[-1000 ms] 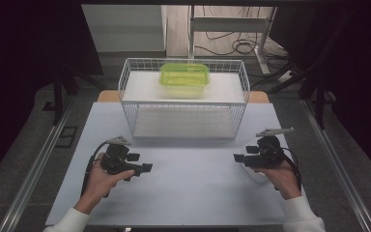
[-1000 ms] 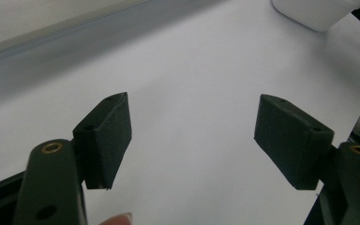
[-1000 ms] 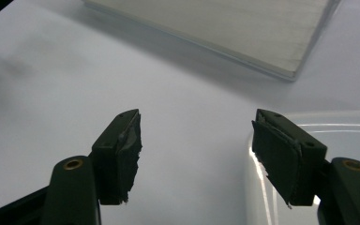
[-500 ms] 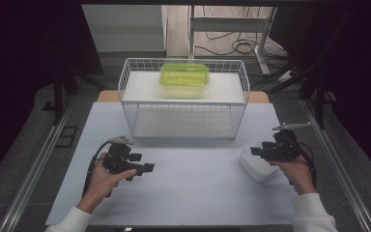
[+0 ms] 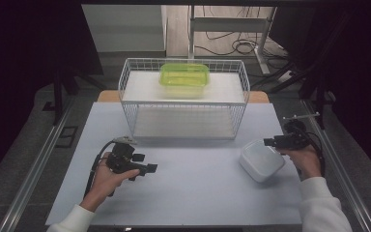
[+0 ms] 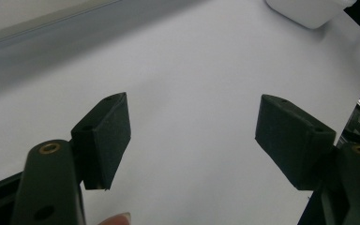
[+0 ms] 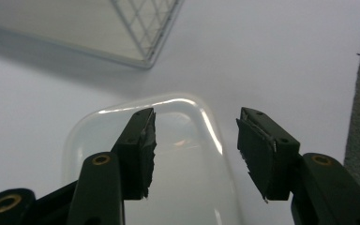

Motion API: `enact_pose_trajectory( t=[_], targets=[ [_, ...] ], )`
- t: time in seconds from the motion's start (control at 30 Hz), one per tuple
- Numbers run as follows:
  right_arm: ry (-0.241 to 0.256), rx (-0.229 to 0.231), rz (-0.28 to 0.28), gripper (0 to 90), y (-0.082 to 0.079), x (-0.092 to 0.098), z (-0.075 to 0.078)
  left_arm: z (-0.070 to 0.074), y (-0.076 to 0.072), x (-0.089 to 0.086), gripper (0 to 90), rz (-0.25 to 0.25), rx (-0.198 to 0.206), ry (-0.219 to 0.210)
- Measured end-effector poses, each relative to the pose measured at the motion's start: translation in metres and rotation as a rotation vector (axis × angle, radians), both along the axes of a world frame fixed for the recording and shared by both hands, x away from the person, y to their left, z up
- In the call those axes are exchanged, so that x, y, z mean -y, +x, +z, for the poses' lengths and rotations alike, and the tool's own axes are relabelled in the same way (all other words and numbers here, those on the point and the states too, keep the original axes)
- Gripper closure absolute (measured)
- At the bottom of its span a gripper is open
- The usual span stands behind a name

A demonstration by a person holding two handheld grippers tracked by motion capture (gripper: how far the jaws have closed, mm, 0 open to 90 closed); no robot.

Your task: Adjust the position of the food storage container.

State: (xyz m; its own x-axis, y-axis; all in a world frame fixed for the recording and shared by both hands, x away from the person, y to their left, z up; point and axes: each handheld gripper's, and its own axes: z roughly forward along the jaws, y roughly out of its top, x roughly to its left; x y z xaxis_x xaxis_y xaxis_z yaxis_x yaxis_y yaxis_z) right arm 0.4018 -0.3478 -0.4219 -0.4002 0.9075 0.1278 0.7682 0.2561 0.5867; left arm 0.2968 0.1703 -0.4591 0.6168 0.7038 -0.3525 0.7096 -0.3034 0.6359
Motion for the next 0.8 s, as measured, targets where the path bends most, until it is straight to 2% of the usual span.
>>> enact_pose_trajectory(
  t=[0.1,0.17,0.3,0.4,0.53,0.57,0.6,0.67,0.73,0.8],
  targets=[
    [-0.022,-0.022,-0.004,47.0,0.011,-0.002,-0.001,0.0,0.0,-0.002,26.3,0.002,0.001,0.002],
    [-0.058,-0.029,-0.005,47.8,0.021,-0.005,-0.004,-0.001,0.0,-0.003,26.3,0.006,0.0,0.001],
    [-0.082,-0.049,-0.022,48.6,0.033,-0.004,-0.009,-0.003,-0.004,-0.004,26.3,0.01,-0.003,0.012],
    [-0.089,-0.059,-0.037,53.9,0.04,-0.002,-0.012,-0.003,-0.005,-0.003,26.3,0.007,0.0,0.011],
    [-0.107,-0.074,-0.053,68.0,0.046,0.003,-0.018,-0.003,-0.005,-0.005,26.3,0.009,-0.002,0.01],
    [-0.126,-0.096,-0.043,75.8,0.048,0.006,-0.022,-0.002,-0.005,-0.006,27.3,0.004,-0.004,0.003],
    [-0.126,-0.096,-0.043,75.8,0.048,0.006,-0.022,-0.002,-0.005,-0.006,27.7,0.004,-0.004,0.003],
    [-0.129,-0.113,-0.03,82.3,0.048,0.007,-0.025,-0.001,-0.005,-0.006,27.9,0.006,-0.002,-0.003],
    [-0.132,-0.141,0.009,88.5,0.047,0.005,-0.03,-0.002,-0.005,-0.006,28.0,0.005,-0.003,0.002],
    [-0.137,-0.145,0.023,88.7,0.047,0.003,-0.032,-0.002,-0.005,-0.005,28.0,0.003,-0.005,0.004]
  ],
)
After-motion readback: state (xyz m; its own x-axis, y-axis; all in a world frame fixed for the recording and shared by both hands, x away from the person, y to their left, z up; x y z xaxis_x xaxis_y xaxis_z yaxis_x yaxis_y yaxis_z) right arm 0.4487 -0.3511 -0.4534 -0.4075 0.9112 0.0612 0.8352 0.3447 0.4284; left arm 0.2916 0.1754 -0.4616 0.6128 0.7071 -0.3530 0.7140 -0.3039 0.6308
